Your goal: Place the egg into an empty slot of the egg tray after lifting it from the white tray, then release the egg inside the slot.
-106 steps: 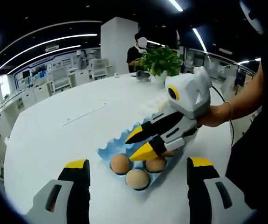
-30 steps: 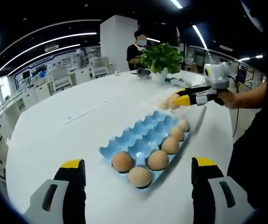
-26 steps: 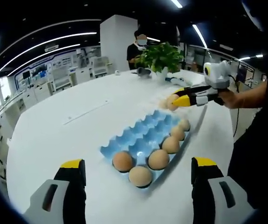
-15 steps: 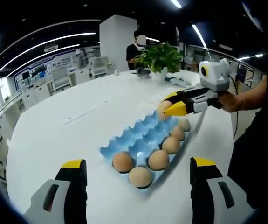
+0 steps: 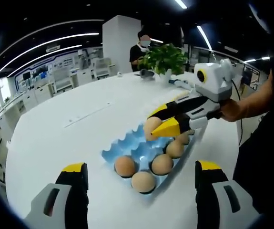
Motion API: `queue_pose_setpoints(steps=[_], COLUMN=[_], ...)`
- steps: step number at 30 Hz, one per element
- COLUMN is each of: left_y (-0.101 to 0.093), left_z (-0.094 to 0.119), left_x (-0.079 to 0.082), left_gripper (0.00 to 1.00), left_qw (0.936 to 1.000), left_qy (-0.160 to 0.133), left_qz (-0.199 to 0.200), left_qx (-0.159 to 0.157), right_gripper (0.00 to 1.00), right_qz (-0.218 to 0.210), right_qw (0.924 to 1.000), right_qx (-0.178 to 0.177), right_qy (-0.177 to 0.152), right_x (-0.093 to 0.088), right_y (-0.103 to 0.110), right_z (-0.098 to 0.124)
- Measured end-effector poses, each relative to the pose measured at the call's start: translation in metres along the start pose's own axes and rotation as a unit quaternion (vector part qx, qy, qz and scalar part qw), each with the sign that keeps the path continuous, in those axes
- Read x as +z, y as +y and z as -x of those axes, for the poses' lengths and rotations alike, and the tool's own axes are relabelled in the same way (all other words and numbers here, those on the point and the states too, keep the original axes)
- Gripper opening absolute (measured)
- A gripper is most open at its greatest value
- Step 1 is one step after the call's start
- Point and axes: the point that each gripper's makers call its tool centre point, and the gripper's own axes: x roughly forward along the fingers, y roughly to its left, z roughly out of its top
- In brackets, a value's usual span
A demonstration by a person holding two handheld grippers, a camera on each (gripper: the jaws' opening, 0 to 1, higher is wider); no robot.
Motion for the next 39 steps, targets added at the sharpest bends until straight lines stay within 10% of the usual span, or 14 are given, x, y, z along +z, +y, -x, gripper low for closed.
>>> queue_pose_setpoints(steps=[39], left_y=[0.003], left_z=[-0.003], left_x=[0.005], left_gripper=[0.90], left_qw=[1.0000], left_qy=[-0.004], left_qz=[0.000], left_qx=[0.004], right_gripper=[0.25], right_qz=[0.001], right_qw=[0.9972], right_qx=[0.032], right_qy=[0.067], right_x=[-0.035], right_y=[0.009], right_z=[-0.036])
